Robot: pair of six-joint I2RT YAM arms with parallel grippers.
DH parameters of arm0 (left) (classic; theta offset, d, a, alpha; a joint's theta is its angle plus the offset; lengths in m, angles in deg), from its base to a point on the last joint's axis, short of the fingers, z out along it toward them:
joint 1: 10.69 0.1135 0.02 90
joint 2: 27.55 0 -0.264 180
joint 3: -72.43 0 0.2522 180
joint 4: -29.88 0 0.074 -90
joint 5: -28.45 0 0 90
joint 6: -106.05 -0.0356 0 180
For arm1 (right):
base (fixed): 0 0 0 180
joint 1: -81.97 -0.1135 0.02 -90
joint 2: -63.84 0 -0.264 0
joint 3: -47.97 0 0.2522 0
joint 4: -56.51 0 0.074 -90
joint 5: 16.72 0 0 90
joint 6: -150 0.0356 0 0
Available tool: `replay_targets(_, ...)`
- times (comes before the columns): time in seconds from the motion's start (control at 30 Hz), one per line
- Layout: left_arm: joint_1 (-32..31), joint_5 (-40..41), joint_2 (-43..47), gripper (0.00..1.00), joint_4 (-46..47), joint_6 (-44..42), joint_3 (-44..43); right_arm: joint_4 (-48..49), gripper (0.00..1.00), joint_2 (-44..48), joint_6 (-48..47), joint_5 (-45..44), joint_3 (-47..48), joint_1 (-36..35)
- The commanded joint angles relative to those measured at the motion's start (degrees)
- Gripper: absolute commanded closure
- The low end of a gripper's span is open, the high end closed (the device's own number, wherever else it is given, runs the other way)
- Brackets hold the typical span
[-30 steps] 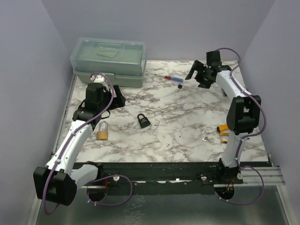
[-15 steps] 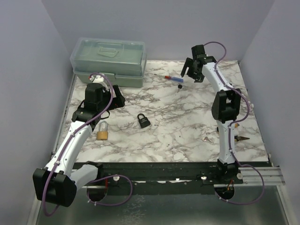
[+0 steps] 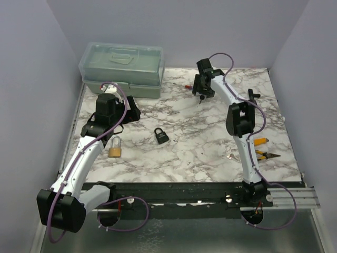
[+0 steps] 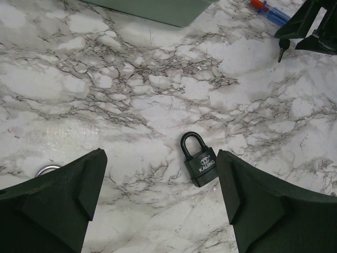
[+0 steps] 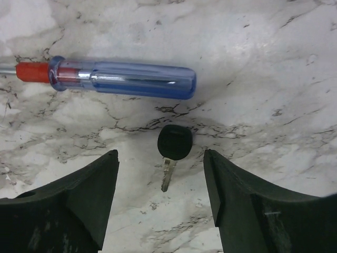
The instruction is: Unlock with the key
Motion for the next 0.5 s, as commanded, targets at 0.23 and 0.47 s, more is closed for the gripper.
replay_targets(0.23, -0.3, 1.2, -0.1, 0.08, -0.4, -0.3, -0.6, -0.8, 0.37, -3.0, -1.1, -5.5, 1.1, -0.9)
replay_targets(0.47, -0.3, 1.4, -0.2, 0.08, -0.5, -0.4, -0.6, 0.8, 0.39, -3.2, -1.8, -6.6, -0.3, -0.9)
